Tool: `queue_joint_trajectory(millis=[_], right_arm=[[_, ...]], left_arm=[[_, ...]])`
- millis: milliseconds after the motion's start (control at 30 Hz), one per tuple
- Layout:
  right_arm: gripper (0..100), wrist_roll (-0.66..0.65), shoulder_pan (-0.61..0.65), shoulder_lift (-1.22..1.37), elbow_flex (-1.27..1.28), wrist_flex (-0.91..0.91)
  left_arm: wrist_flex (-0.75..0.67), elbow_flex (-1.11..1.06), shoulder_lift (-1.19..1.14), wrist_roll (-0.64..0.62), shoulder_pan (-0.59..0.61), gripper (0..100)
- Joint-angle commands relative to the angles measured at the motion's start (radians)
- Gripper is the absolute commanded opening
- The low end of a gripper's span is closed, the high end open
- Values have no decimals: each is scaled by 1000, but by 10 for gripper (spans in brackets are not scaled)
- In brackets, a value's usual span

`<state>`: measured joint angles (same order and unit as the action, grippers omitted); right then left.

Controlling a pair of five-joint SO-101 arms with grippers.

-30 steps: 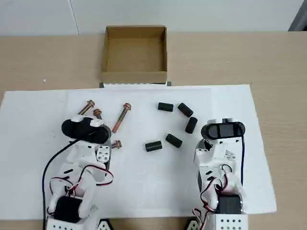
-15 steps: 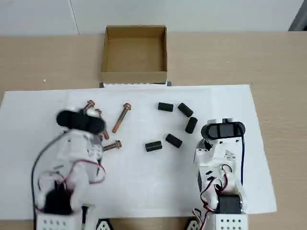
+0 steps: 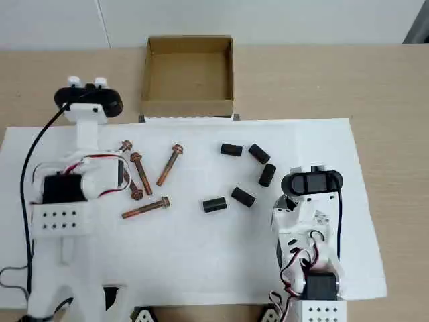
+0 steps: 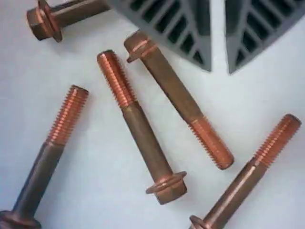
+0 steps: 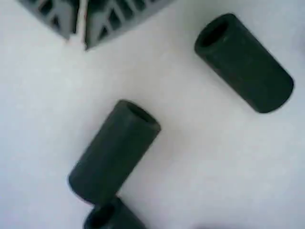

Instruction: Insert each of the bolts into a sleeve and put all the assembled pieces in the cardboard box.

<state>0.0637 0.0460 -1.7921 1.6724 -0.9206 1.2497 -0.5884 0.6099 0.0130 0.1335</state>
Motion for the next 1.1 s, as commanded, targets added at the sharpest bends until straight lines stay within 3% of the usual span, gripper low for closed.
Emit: queue_joint_trajectory(millis=[0,300,533,733,867,1067], right_arm=[[4,-12,1,-24,-12,-10],[4,-34,28,74,-298,-113],[4,-35,77,532,-615,-119],[4,-44,127,1001,-957,-127],[4,-141,136,1283,-1208,-236],[28,-423,136,1607,-1587,-387]], left_arm=[[6,47,-18,-6,3,8],[8,48,-135,-5,3,9],[150,202,-319,-5,8,62],[164,303,-417,-3,11,62],[167,321,-439,0,9,64],[169,323,-445,29,5,65]])
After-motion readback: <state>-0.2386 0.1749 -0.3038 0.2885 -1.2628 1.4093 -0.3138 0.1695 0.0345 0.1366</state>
